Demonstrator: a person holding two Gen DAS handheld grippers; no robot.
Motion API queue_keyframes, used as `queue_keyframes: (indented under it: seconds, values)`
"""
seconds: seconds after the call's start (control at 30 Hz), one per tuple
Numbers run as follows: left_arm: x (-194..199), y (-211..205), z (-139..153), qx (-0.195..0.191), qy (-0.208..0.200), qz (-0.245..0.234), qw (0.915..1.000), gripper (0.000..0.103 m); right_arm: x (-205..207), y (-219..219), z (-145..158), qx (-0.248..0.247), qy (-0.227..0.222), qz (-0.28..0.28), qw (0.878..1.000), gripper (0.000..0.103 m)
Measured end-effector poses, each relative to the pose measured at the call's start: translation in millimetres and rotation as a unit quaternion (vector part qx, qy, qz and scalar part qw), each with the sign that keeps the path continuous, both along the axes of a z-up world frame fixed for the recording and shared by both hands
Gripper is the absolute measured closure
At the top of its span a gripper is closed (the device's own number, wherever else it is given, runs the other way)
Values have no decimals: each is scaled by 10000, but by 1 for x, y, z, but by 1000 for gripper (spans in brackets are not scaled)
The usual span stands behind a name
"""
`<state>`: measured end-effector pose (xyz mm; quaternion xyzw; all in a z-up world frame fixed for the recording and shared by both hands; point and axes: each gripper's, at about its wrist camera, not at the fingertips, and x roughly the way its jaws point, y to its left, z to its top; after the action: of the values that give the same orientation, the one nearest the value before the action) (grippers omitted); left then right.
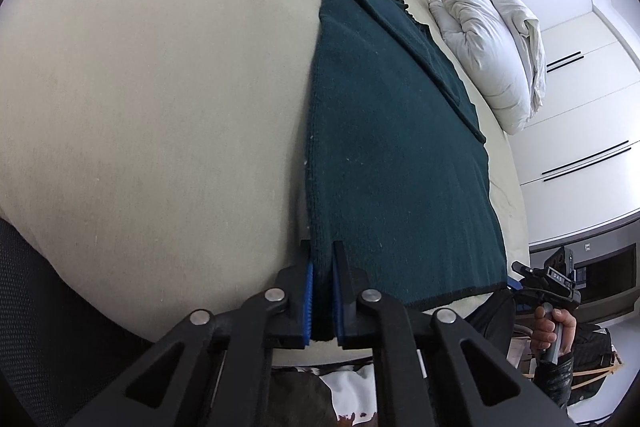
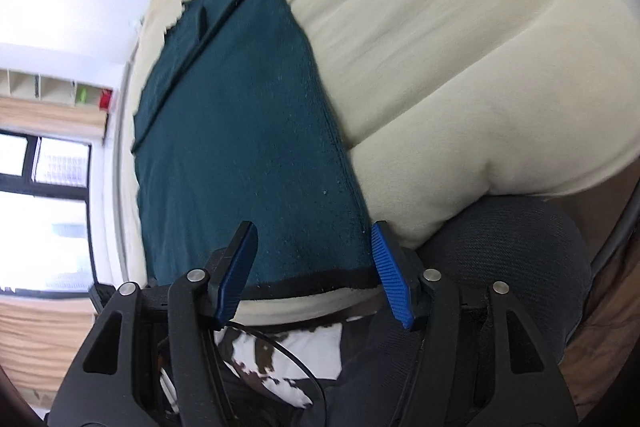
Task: Fold small clothes
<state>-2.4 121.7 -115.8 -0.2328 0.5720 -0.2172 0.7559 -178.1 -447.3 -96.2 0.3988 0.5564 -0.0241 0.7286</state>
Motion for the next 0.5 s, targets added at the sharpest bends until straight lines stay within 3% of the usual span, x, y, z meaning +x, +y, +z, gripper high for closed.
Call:
queue_keyframes:
  seconds: [0.17, 0.3, 0.5]
  values:
    - [-1, 2, 0, -18, -3, 0, 10000, 95, 5, -6, -5, 18, 255, 96, 9996, 64]
    - [-1, 1, 1, -18, -3, 4, 10000, 95, 1, -17, -8, 126, 310, -49, 9994, 64]
    - [-3, 3, 0, 9, -15, -12, 10000, 95, 3, -25, -14, 366, 420, 279, 9981, 62]
